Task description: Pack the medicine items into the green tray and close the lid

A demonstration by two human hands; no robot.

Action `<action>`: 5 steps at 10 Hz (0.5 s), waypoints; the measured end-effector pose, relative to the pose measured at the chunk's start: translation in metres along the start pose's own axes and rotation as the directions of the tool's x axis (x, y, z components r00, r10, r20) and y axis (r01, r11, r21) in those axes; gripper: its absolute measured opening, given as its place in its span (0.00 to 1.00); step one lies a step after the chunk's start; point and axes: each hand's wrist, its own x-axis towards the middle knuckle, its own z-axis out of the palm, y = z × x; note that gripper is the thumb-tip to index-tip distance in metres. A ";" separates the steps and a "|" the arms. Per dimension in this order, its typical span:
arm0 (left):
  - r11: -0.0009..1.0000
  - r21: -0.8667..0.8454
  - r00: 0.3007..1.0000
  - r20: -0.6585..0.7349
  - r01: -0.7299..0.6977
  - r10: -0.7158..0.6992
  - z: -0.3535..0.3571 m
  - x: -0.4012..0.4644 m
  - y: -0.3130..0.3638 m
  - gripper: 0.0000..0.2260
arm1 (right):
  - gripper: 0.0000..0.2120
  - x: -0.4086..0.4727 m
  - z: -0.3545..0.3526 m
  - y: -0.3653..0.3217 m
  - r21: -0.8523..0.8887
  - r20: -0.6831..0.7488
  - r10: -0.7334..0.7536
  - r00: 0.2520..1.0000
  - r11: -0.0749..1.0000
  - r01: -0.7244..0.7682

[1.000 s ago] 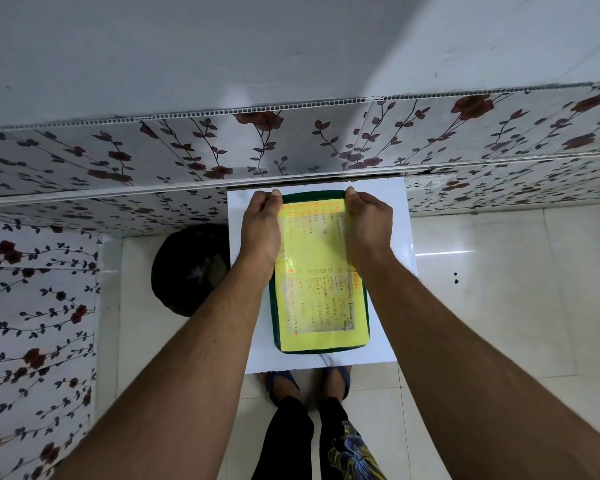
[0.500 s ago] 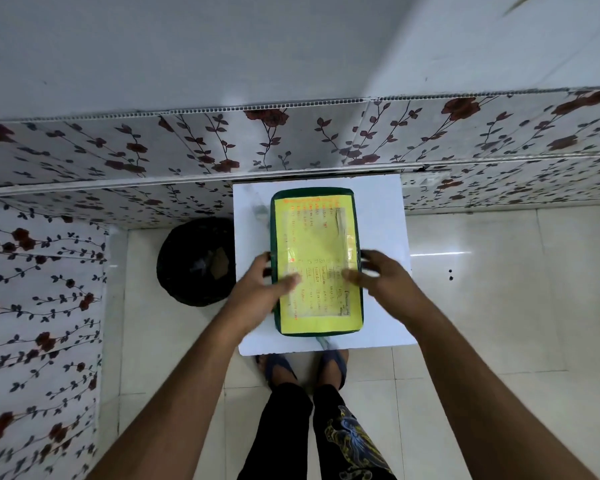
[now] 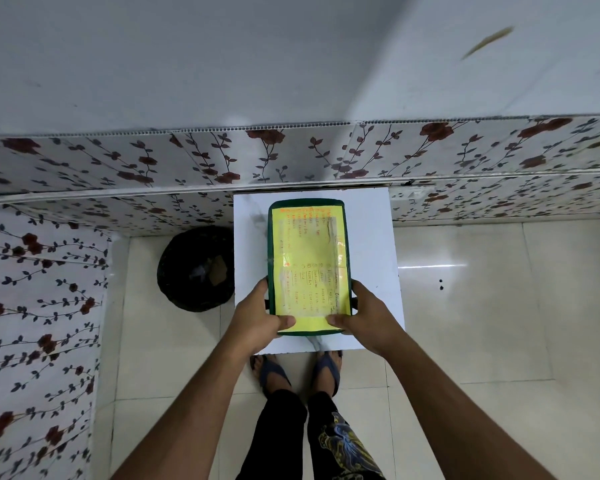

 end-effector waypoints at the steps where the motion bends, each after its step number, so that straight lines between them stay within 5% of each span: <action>1: 0.999 -0.042 0.999 0.038 0.002 -0.001 0.003 -0.004 0.008 0.35 | 0.32 -0.004 -0.006 -0.006 -0.058 -0.010 -0.032 0.999 0.998 0.032; 4: 0.998 -0.045 0.997 0.068 0.038 -0.035 0.005 -0.007 0.017 0.38 | 0.36 -0.012 -0.017 -0.012 -0.155 0.024 -0.014 1.000 0.988 0.017; 5: 0.993 0.117 0.999 -0.045 -0.017 0.022 -0.006 -0.025 0.028 0.41 | 0.39 -0.038 -0.027 -0.030 -0.339 -0.074 -0.093 0.993 0.939 0.063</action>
